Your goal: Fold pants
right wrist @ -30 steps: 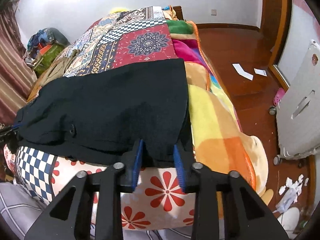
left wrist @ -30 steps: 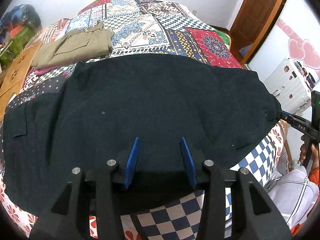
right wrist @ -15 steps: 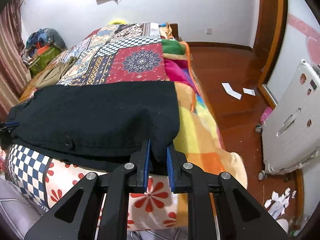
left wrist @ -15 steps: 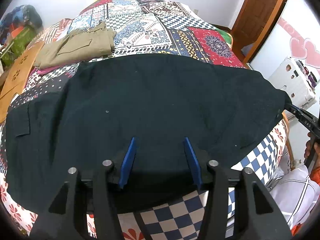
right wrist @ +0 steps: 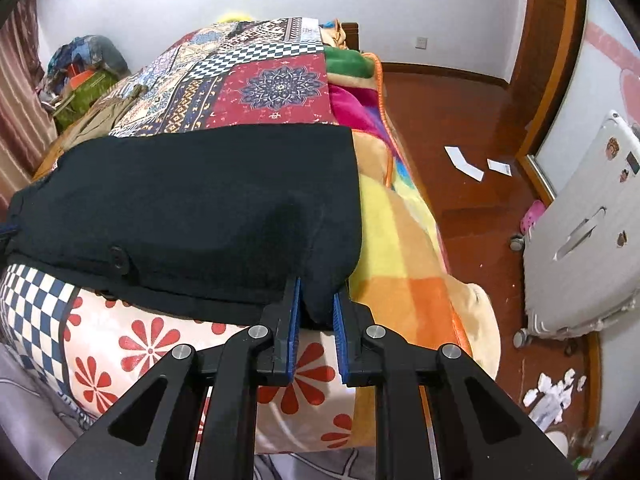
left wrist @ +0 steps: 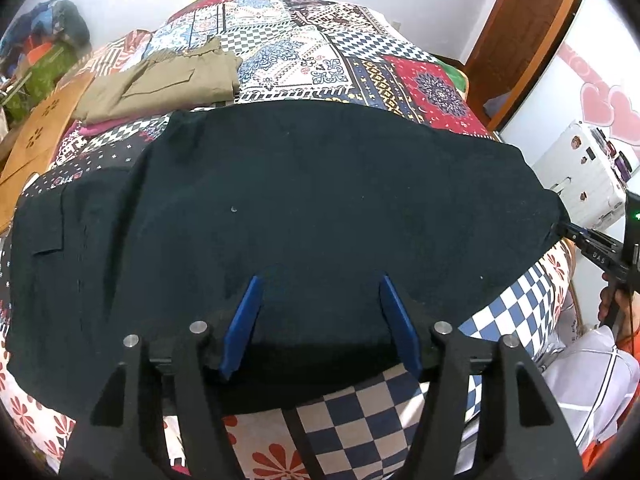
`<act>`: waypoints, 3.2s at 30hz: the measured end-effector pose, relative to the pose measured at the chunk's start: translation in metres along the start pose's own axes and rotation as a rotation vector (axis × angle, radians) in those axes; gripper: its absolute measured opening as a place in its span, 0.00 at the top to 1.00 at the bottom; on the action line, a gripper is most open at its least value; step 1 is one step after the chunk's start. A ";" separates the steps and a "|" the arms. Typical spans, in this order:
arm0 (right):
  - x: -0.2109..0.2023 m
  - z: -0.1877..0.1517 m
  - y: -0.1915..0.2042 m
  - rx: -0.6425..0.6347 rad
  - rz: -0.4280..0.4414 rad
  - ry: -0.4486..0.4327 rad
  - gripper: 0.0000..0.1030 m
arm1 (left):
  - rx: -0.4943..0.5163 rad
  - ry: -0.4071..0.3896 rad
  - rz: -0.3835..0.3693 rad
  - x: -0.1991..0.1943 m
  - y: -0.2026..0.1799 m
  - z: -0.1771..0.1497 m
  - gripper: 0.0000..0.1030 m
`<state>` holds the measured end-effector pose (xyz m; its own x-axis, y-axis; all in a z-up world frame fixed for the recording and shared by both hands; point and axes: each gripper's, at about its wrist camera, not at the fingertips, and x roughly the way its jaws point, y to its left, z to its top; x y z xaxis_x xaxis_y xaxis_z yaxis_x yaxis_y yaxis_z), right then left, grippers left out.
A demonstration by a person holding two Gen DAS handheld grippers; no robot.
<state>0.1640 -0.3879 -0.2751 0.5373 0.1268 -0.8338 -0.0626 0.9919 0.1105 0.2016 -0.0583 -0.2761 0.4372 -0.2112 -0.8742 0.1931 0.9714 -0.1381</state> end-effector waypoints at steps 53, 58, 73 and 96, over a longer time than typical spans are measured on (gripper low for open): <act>0.154 0.157 0.403 -0.681 0.616 0.389 0.61 | -0.351 -0.096 0.253 0.012 0.269 0.031 0.22; 0.159 0.152 0.405 -0.697 0.630 0.443 0.57 | -0.344 -0.099 0.263 0.016 0.272 0.031 0.19; 0.165 0.185 0.411 -0.493 0.691 0.289 0.63 | -0.435 -0.146 0.318 0.010 0.287 0.023 0.15; 0.054 0.173 0.117 -0.139 0.102 0.026 0.56 | -0.509 -0.099 0.232 -0.035 0.313 0.013 0.10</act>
<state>0.3309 -0.2665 -0.2136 0.5006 0.2255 -0.8358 -0.2327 0.9650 0.1209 0.2587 0.2521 -0.2825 0.5027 0.0289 -0.8640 -0.3548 0.9183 -0.1758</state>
